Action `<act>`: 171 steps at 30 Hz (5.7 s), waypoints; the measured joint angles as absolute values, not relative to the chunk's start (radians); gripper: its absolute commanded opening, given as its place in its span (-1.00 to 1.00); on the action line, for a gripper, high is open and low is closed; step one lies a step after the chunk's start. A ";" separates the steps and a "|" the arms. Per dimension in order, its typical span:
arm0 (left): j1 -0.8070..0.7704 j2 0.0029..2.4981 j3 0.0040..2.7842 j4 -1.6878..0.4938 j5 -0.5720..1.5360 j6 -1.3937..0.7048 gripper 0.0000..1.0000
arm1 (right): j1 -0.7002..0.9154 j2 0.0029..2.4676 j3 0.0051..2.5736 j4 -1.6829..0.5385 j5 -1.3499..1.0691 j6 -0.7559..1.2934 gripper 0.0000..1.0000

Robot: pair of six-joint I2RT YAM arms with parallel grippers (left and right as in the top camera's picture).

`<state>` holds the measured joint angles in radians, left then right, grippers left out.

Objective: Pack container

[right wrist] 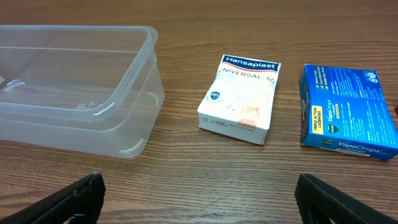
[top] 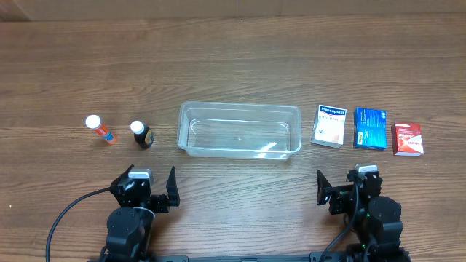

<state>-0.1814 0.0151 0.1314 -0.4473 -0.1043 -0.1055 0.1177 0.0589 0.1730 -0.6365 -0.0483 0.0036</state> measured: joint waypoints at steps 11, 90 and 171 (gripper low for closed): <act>-0.181 0.015 0.131 -0.447 -0.104 -0.105 1.00 | 0.118 0.057 0.157 -0.427 -0.167 0.113 0.99; -0.181 0.014 0.131 -0.447 -0.101 -0.105 1.00 | 0.033 1.857 1.197 -0.793 -0.027 0.287 0.08; -0.181 0.014 0.131 -0.447 -0.101 -0.105 1.00 | -0.242 1.858 1.422 -1.045 0.001 0.050 1.00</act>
